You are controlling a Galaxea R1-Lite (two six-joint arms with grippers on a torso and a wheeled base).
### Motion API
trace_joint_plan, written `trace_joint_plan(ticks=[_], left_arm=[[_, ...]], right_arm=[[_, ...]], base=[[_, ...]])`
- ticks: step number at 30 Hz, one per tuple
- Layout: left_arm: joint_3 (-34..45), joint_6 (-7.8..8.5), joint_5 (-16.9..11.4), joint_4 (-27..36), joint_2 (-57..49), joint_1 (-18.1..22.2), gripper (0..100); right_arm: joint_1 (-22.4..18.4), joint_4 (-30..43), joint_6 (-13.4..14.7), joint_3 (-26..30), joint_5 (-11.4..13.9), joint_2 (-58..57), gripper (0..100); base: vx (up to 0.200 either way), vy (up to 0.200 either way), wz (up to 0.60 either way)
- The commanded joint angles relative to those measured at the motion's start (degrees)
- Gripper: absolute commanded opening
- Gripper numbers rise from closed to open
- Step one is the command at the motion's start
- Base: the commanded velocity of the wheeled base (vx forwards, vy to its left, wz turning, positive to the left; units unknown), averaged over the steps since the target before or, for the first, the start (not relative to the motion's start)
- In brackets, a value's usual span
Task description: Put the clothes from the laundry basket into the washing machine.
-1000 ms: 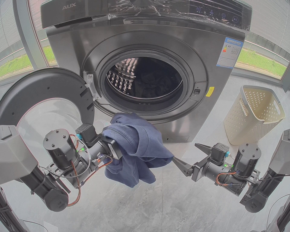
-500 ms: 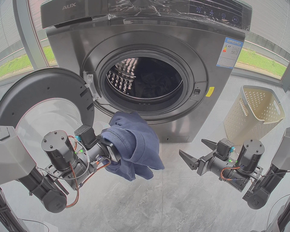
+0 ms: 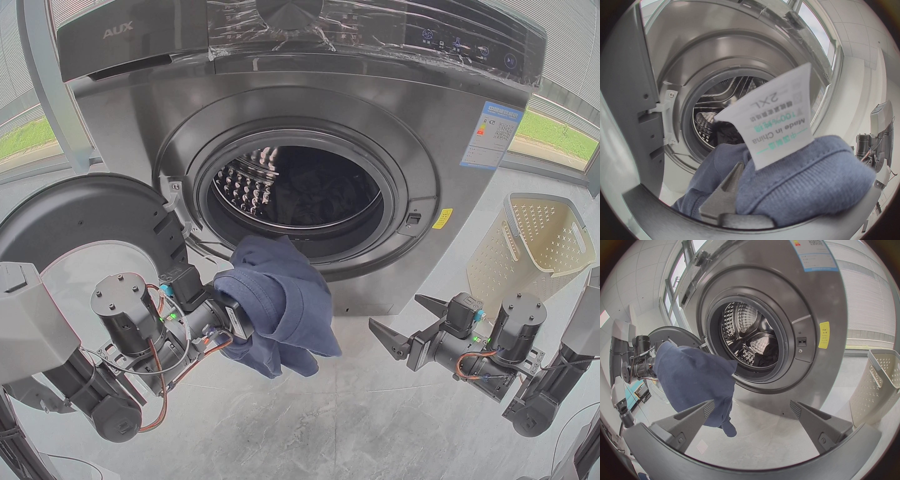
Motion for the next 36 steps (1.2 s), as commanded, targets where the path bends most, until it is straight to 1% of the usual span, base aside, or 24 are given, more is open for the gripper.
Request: trace_joint_plan(ticks=[1,6,7,8,10,12,17,20,21,24,25,28,30,31,32,33,35,36], left_arm=[[0.0,-0.01,0.0,0.0,0.5,-0.3,0],[-0.1,-0.01,0.0,-0.1,0.9,-0.5,0],[-0.1,0.08,0.1,-0.1,0.9,-0.5,0],[-0.1,0.52,0.1,-0.1,0.9,-0.6,0],[0.0,0.96,0.1,-0.2,1.2,-0.6,0],[0.2,0.96,0.1,-0.2,1.1,-0.9,0],[0.0,1.13,0.4,-0.2,1.3,-2.8,0],[-1.1,1.66,0.4,-0.1,2.0,-3.3,0],[-3.2,2.54,0.4,-0.1,3.1,-3.6,0],[-6.9,3.07,0.3,0.0,5.7,-3.7,0],[-8.3,3.07,0.2,0.0,6.6,-3.3,0],[-12.7,2.36,0.1,0.1,9.9,-3.1,0],[-14.8,2.36,0.2,0.5,11.6,-3.0,0],[-18.3,2.36,0.6,0.7,14.4,-2.3,0],[-18.5,2.36,0.7,0.7,14.6,-2.3,0],[-22.2,2.36,0.8,0.9,17.2,-1.3,0],[-23.4,2.28,1.0,1.3,17.9,-1.0,0],[-27.9,2.19,1.9,4.3,19.9,0.7,0]], right_arm=[[1.1,0.0,-0.1,1.4,0.0,0.1,100],[3.6,0.0,-0.2,3.8,0.4,-0.5,100],[3.7,0.0,-0.2,3.9,0.4,-0.4,100],[3.8,0.0,-0.2,4.1,0.4,-0.3,100],[4.1,-0.1,-0.2,4.7,0.6,-0.5,100],[4.9,-0.1,-0.2,5.5,0.9,-1.0,100],[7.3,0.0,-0.2,7.7,0.9,-2.0,100],[8.5,-0.1,-0.2,8.2,0.9,-1.9,100],[8.9,0.0,-0.2,8.3,0.8,-1.8,100],[9.9,-0.1,-0.2,8.2,0.6,-1.7,100],[10.0,-0.1,-0.2,8.2,0.6,-1.8,100],[10.3,-0.1,-0.1,8.3,0.5,-1.8,100],[10.5,-0.1,0.0,8.3,0.4,-1.7,100],[10.5,-0.1,0.0,8.2,0.4,-1.7,100],[10.5,0.0,0.0,8.2,0.4,-1.7,100],[10.6,-0.1,0.0,8.2,0.4,-1.6,100],[10.7,-0.1,0.1,8.2,0.4,-1.5,100],[10.9,-0.1,0.1,8.2,0.4,-1.5,100]], base=[[0.200,0.000,0.00],[0.200,0.000,0.00],[0.200,0.000,0.00],[0.200,0.000,0.00],[0.000,0.000,0.00],[0.000,0.000,0.00],[0.000,0.000,0.00],[0.000,0.000,0.00],[0.000,0.000,0.00],[0.000,0.000,0.00],[0.000,0.000,0.00],[0.000,0.000,0.00],[0.000,0.000,0.00],[0.000,0.000,0.00],[0.000,0.000,0.00],[0.000,0.000,0.00],[0.000,0.000,0.00],[0.000,0.000,0.00]])
